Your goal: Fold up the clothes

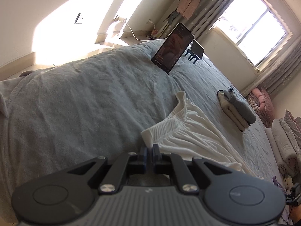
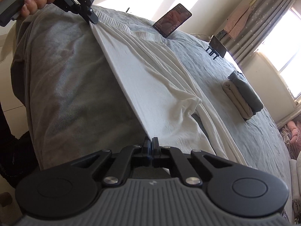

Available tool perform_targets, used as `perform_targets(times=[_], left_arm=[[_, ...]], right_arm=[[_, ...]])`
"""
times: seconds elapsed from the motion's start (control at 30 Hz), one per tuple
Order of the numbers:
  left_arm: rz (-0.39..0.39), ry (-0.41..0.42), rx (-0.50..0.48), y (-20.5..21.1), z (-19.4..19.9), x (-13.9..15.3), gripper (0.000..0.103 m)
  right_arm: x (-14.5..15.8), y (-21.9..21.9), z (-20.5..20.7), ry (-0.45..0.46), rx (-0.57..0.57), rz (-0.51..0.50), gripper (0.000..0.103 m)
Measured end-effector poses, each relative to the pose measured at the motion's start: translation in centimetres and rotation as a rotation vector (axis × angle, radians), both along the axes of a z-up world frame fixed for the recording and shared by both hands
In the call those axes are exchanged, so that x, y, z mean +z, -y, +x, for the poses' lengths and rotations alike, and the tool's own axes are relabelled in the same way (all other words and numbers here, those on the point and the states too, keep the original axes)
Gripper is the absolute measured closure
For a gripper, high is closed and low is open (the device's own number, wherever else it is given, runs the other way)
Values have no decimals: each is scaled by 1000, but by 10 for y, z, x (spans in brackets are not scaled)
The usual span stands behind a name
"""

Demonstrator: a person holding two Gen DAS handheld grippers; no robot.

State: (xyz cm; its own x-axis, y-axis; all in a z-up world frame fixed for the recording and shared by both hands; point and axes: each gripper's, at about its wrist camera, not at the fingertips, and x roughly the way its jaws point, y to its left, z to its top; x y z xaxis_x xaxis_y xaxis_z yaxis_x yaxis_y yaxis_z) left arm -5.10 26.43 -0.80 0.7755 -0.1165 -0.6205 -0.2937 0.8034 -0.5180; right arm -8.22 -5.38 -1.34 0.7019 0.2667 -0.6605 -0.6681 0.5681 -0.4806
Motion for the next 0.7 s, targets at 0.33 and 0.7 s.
perform_targets(times=[0.33, 0.7], left_arm=[[72, -43, -28, -1, -13, -2, 98], [100, -54, -62, 2, -11, 0, 86]], right_arm=[[-2, -12, -13, -56, 41, -21, 103], [-12, -17, -3, -122, 10, -18, 91]])
